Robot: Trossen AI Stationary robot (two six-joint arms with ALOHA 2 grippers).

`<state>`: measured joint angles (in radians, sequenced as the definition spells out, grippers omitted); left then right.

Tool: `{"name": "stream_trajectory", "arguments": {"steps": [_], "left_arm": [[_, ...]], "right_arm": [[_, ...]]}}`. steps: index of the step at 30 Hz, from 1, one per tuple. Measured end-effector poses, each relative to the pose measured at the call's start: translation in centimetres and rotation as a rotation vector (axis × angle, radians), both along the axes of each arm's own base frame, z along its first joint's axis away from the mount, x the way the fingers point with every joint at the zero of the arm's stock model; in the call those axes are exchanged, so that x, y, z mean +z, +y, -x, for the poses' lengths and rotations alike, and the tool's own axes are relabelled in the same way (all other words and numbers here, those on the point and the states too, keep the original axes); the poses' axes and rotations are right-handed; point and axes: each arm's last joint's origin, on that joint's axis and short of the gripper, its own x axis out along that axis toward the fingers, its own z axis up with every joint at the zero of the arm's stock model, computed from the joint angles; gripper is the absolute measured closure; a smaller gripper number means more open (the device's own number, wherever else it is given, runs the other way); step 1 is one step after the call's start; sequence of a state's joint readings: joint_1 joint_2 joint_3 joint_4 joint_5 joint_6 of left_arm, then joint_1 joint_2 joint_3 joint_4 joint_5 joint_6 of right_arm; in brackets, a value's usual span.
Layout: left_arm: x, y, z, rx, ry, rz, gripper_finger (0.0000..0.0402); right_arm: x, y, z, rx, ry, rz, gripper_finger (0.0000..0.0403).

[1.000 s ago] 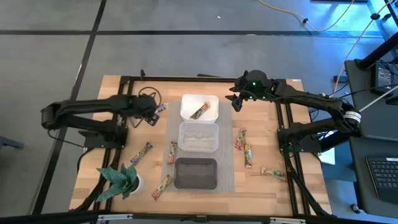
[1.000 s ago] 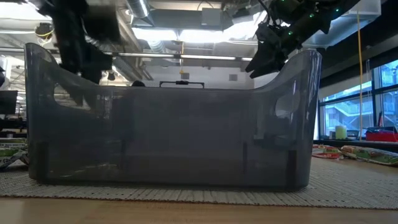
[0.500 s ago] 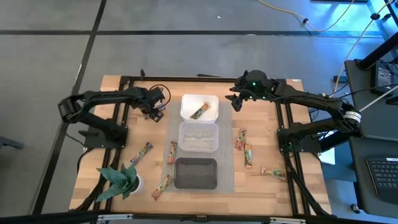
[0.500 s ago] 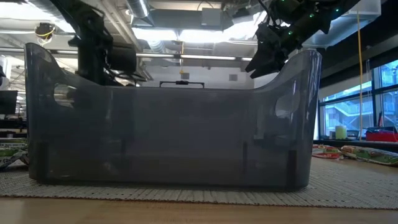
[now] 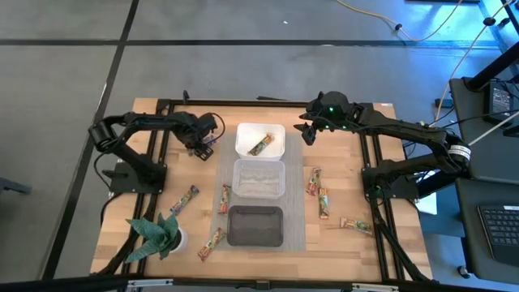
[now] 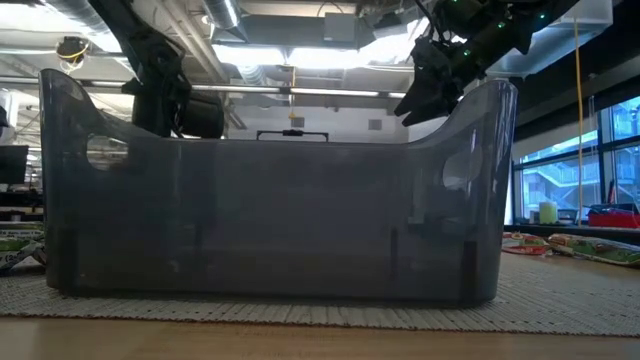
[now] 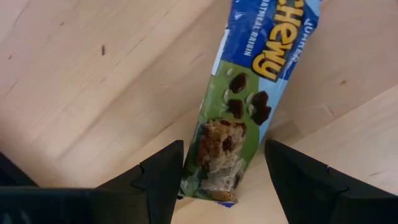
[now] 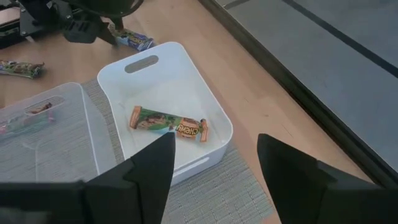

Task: Pick and place Granola Bars by type
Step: Put the top blue granola bar into the transparent bin

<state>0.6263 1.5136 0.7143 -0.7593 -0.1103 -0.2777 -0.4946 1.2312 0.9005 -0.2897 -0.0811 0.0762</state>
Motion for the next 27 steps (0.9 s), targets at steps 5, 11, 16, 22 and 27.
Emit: {"name": "stream_trajectory", "arguments": {"steps": [5, 11, 16, 22, 27], "left_arm": [[-0.03, -0.03, -0.01, -0.027, -0.005, 0.01, 0.0201], [0.06, -0.11, 0.03, -0.03, -0.013, 0.013, 0.0237], [0.05, -0.12, 0.03, -0.03, -0.015, 0.016, 0.0259], [0.11, -0.15, 0.04, -0.029, -0.02, 0.018, 0.0269], [0.58, -0.34, 0.35, -0.022, -0.023, 0.005, 0.027]], "right_arm": [[0.0, 0.0, 0.0, 0.002, 0.001, 0.002, 0.0172], [0.0, 0.01, -0.01, 0.003, 0.001, 0.004, 0.0172], [0.02, 0.01, -0.01, 0.004, 0.001, 0.004, 0.0172], [0.03, 0.01, -0.01, 0.004, 0.001, 0.005, 0.0172], [0.03, 0.01, -0.01, 0.004, 0.001, 0.005, 0.0172]]}}
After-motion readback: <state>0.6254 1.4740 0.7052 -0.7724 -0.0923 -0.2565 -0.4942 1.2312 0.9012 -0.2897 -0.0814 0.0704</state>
